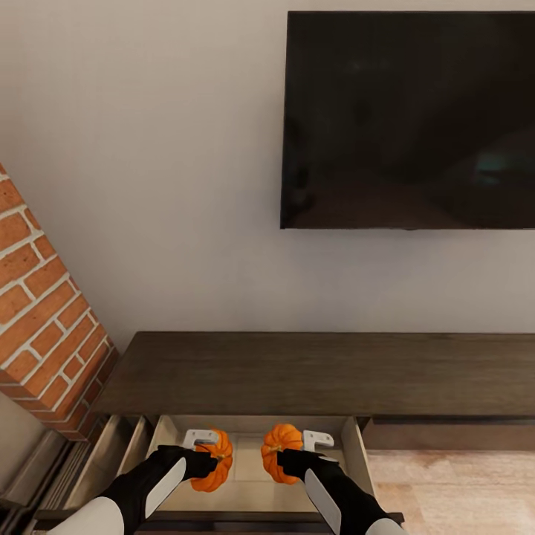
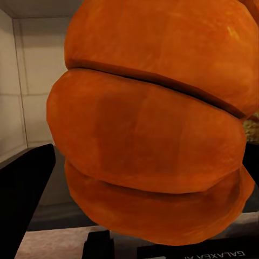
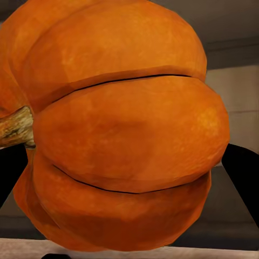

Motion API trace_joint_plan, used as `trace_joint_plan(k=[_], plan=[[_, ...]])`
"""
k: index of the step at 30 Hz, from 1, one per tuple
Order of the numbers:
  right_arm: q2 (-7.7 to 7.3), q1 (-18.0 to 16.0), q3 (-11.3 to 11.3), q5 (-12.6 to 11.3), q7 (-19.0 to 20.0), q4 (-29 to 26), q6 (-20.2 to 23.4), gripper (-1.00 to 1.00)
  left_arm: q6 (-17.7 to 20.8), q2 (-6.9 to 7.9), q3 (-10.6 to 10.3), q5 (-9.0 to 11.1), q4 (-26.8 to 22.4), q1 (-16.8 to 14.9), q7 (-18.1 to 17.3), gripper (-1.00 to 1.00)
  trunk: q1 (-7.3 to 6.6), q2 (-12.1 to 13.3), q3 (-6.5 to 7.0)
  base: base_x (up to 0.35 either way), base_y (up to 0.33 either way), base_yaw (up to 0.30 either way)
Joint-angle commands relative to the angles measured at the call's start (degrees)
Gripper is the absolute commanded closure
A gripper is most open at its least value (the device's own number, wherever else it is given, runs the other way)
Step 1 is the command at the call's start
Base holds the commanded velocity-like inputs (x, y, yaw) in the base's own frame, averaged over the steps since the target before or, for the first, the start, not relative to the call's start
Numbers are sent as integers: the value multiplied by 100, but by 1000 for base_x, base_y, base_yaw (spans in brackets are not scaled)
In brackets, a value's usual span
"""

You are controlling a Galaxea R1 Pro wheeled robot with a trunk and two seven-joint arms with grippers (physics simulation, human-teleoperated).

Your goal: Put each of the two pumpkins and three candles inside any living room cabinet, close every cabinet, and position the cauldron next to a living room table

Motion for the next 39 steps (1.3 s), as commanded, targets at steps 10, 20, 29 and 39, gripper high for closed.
trace_joint_plan(k=[10, 20, 29, 39], plan=[[-11, -4, 45, -17, -57, 33, -190, 100, 16, 8, -47, 52, -37, -5, 72, 100, 220, -406, -185, 0, 0, 0], [-25, -4, 43, -41, -109, 47, -210, 100, 8, 11, -47, 52, -38, -5, 75, 100, 440, -807, -365, 0, 0, 0], [-29, -4, 32, -74, -312, 48, -185, 100, -28, 18, -47, 52, -38, -5, 83, 100, 637, -1168, -526, 0, 0, 0], [-52, -167, 28, -73, -537, 89, -119, 100, -88, 39, -38, 52, -56, -5, 89, 100, 857, -1569, -706, 0, 0, 0]])
